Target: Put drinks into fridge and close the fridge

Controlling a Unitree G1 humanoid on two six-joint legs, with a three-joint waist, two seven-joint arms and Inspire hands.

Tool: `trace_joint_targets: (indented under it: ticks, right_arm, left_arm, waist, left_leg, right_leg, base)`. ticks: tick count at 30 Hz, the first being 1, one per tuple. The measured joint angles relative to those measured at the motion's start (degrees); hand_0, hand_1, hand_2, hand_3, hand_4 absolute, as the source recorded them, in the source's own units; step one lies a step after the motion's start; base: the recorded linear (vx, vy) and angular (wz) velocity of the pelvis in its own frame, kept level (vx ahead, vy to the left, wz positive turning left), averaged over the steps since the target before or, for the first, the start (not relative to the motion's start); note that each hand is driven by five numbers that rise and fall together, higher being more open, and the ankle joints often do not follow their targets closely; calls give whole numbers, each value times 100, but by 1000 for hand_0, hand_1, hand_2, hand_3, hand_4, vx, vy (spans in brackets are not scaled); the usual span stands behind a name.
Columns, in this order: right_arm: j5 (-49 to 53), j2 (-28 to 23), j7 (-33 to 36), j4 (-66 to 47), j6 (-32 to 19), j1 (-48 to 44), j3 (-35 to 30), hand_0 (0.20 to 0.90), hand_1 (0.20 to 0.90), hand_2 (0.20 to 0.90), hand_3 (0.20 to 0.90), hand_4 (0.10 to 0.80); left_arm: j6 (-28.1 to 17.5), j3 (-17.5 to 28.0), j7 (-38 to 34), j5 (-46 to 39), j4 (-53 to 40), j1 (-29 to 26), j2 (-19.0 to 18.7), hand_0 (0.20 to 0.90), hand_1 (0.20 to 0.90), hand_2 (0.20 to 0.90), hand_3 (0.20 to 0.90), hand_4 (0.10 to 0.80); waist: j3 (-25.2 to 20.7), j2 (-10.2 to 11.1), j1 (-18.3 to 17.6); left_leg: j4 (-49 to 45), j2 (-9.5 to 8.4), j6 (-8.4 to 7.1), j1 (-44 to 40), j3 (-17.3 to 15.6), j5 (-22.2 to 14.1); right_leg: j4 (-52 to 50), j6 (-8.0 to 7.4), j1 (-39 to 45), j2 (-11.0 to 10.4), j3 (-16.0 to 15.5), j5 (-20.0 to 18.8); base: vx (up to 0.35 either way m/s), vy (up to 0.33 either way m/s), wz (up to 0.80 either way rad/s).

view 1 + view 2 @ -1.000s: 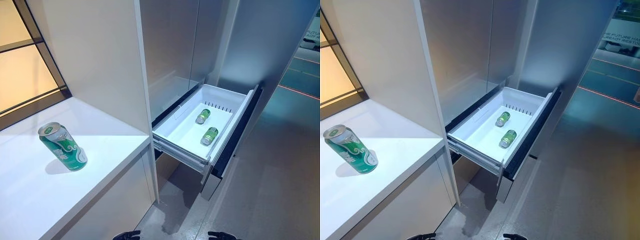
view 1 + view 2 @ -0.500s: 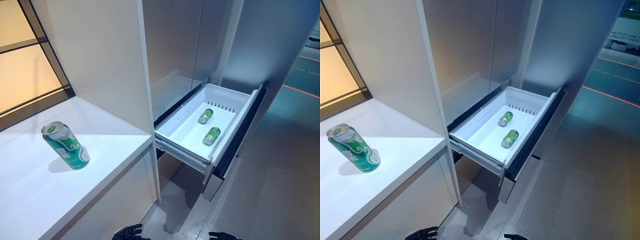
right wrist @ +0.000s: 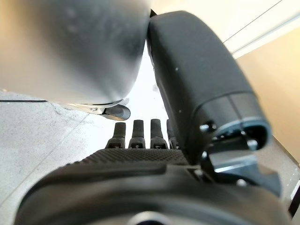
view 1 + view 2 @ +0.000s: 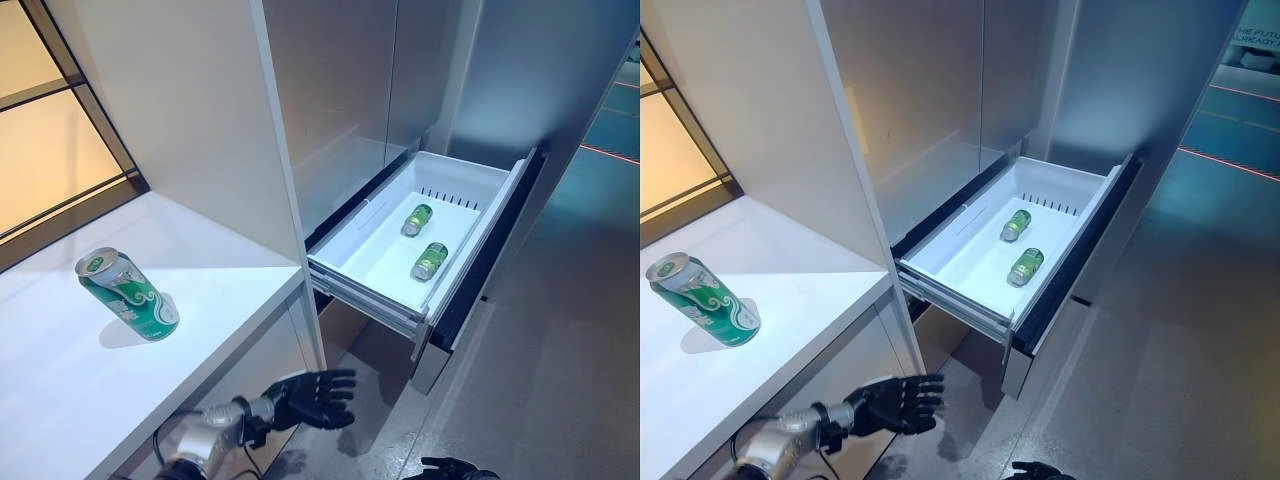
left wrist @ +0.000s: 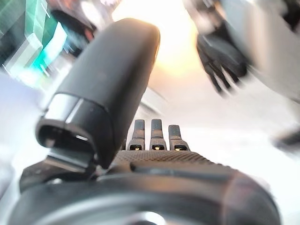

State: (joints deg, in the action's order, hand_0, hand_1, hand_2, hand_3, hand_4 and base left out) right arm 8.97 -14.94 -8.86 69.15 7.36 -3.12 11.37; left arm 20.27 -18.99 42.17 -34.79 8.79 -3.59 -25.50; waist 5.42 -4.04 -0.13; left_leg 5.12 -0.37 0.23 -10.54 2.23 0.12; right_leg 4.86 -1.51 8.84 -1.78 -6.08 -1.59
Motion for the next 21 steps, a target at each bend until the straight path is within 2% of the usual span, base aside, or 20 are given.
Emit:
trace_joint_targets:
  ticks: [3, 6, 8, 10, 15, 18, 21]
  right_arm:
    - [0, 2, 2, 14, -184, 69, -5, 900, 900, 900, 900, 800]
    - [-1, 0, 9, 38, -286, 125, 10, 900, 900, 900, 900, 800]
    - [0, -2, 27, 39, -309, 133, 28, 900, 900, 900, 900, 800]
    - [4, 1, 59, 39, -321, 140, 50, 900, 900, 900, 900, 800]
    - [13, -9, 162, 69, -353, 160, 229, 900, 900, 900, 900, 800]
    - [12, -4, 209, 96, -358, 161, 273, 900, 900, 900, 900, 800]
    - [12, 28, 237, 190, -365, 155, 293, 900, 900, 900, 900, 800]
  left_arm:
    - [441, 398, -15, -1265, -1183, -57, 194, 900, 900, 900, 900, 800]
    - [416, 496, -44, -2438, -1896, -263, 403, 900, 900, 900, 900, 800]
    - [192, 537, -140, -3005, -2250, -421, 503, 900, 900, 900, 900, 800]
    - [-215, 620, -294, -3415, -2624, -590, 526, 900, 900, 900, 900, 800]
    - [-1384, 972, -703, -3635, -3009, -841, 451, 900, 900, 900, 900, 800]
    - [-1688, 1167, -904, -3616, -3086, -862, 398, 900, 900, 900, 900, 800]
    - [-1756, 1315, -1040, -3620, -3227, -881, 275, 900, 900, 900, 900, 800]
  waist:
    - [0, -1, 7]
    - [-1, 2, 12]
    - [-4, 3, 13]
    - [-6, 10, 9]
    - [-44, 51, 76]
    - [-63, 62, 240]
    - [-67, 108, 422]
  left_leg:
    - [-1, 0, 0, -11, 16, 0]
    - [0, -1, -1, -40, 41, 0]
    - [-1, 0, -6, -46, 51, 3]
    - [-2, 0, -15, -48, 98, 14]
    - [-2, -3, -33, -39, 281, 58]
    - [1, -9, -43, -28, 374, 76]
    - [2, -26, -56, 41, 546, 119]
  right_leg:
    - [25, -6, 25, -1, -3, 4]
    - [26, -11, 69, 0, -11, 8]
    - [26, -10, 80, 1, -28, 7]
    - [21, -10, 99, 1, -105, 7]
    - [25, -10, 158, -6, -261, 15]
    - [29, -8, 195, -12, -343, 34]
    - [23, -16, 199, -25, -503, 67]
  base:
    - [32, -35, 3]
    - [31, -49, 4]
    - [14, -44, 4]
    - [0, -33, 10]
    - [-9, -33, 16]
    - [-23, -29, 22]
    - [-23, -36, 28]
